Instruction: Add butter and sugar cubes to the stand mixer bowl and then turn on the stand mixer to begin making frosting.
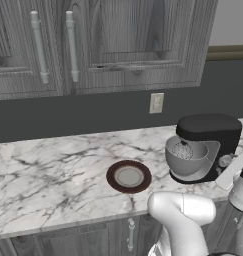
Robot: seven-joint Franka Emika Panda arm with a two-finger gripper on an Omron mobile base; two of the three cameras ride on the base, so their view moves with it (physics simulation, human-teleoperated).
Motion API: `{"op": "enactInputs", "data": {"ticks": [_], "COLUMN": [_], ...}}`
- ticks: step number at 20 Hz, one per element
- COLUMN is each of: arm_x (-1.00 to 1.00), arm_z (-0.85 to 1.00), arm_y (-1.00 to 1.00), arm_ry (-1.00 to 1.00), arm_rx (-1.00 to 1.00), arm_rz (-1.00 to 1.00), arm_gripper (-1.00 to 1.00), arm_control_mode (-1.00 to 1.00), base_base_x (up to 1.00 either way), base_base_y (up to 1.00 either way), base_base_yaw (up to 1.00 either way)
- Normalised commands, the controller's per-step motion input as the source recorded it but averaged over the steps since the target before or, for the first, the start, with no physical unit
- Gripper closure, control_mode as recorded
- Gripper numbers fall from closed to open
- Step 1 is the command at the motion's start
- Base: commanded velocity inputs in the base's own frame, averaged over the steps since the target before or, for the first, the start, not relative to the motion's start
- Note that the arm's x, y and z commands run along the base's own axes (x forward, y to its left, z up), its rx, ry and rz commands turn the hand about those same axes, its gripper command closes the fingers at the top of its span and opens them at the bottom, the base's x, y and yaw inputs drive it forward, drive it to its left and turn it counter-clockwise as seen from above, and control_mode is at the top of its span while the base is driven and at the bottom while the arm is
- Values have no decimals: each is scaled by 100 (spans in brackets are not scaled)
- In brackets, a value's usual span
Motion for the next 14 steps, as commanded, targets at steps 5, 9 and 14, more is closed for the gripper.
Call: {"op": "enactInputs", "data": {"ticks": [5, 9, 14], "arm_x": [4, 9, 10], "arm_z": [-1, -2, -1], "arm_y": [-5, 0, 0], "arm_ry": [0, 0, 0], "arm_rx": [0, 0, 0], "arm_rz": [0, 0, 0], "arm_gripper": [-100, 100, 100], "arm_control_mode": [-100, -100, -100], "base_base_x": [0, 0, 0], "base_base_y": [0, 0, 0], "base_base_yaw": [0, 0, 0]}}
